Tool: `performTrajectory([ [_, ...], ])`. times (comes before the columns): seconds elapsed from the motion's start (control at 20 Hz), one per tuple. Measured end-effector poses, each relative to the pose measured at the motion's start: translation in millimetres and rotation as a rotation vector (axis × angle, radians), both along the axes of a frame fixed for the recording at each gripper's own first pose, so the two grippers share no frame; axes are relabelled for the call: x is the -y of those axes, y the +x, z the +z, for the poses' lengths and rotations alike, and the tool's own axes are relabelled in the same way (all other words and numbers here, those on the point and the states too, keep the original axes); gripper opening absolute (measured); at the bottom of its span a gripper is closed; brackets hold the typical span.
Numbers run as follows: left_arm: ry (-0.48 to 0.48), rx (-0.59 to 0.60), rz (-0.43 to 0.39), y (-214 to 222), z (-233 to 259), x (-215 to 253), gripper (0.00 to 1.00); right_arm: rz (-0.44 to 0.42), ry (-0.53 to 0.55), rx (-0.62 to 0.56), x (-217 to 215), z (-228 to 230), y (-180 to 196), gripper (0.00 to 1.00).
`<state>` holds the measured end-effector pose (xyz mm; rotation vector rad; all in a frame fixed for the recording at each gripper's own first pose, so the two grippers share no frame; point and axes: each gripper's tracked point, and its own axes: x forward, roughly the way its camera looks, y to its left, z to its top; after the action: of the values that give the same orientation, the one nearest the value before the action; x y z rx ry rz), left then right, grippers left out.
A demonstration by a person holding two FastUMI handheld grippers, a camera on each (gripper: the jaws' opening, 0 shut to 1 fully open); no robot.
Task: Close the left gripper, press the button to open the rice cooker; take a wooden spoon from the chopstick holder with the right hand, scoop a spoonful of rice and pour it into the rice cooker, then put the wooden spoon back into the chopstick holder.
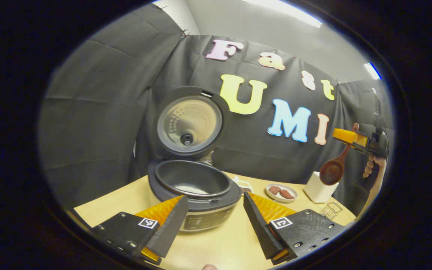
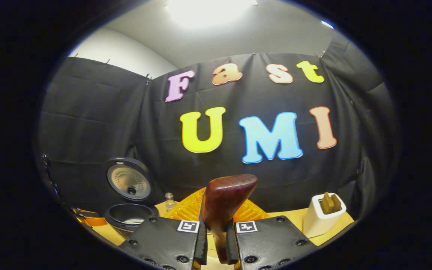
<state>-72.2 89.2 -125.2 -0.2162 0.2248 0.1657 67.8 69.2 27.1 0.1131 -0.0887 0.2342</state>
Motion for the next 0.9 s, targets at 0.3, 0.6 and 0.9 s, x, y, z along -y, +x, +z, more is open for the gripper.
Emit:
performTrajectory([
  [0.3, 0.034, -0.013, -0.082, 21.9, -7.1, 46.3, 0.89, -0.119, 0.086, -0.066, 93.2, -29.1, -4.0, 0.21],
  [0.6, 0.089, -0.002, -0.137, 35.9, -1.3, 87.2, 0.89, -0.195, 0.151, -0.130, 151.9, -72.7, -10.2, 0.21],
  [0.9, 0.086, 0.040, -0.167, 45.7, 13.6, 112.8, 0.89, -0.238, 0.161, -0.264, 181.3, -136.4, -1.3, 0.19],
])
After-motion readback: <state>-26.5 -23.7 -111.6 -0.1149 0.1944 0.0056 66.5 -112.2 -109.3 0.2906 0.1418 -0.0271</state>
